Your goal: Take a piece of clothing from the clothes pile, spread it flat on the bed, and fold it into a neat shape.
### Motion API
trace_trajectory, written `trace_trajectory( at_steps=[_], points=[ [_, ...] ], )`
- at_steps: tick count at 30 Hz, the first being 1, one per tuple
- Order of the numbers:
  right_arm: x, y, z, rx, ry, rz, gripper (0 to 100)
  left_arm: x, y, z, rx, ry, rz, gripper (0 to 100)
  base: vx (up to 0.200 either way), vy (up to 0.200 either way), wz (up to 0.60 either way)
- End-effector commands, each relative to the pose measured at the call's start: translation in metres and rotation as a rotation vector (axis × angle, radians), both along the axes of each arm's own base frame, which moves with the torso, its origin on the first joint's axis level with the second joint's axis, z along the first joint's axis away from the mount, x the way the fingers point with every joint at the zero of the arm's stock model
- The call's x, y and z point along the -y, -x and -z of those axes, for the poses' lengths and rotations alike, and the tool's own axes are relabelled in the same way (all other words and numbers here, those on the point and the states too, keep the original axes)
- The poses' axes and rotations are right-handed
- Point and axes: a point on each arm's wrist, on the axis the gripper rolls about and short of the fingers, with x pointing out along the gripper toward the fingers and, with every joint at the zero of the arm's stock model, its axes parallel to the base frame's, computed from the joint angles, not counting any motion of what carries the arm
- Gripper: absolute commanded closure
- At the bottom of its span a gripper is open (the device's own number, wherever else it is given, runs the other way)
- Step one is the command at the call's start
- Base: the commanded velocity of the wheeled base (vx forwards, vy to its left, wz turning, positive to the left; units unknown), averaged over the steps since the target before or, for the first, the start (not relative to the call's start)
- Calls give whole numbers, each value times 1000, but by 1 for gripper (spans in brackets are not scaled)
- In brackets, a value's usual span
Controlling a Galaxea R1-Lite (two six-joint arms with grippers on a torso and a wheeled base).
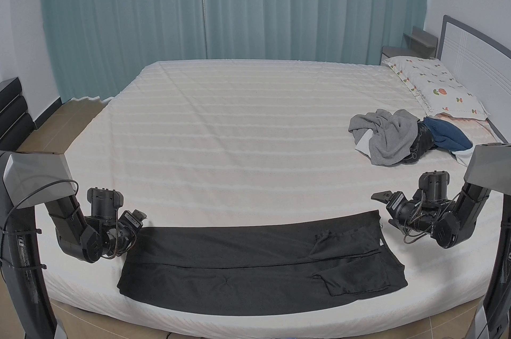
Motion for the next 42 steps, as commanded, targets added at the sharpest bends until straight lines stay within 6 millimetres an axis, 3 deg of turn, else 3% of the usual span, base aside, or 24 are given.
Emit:
trace_trajectory(
  at_steps=[1,11,24,25,35,42],
  points=[
    [-15,5,-10,63,88,-181,0,-1,2,0,-8,5,0,0,0,0,0],
    [-26,3,3,40,72,-348,0,-1,2,0,-8,4,1,0,0,0,0],
    [-24,6,26,-33,68,-360,0,-1,3,1,-11,4,1,0,0,0,0],
    [-25,7,27,-42,67,-367,100,-1,3,1,-11,4,1,0,0,0,0],
    [-24,12,26,-51,68,-361,100,-1,4,1,-14,4,2,0,0,0,0],
    [-24,15,2,27,80,-358,100,-1,4,2,-15,4,2,0,0,0,0]
  ],
)
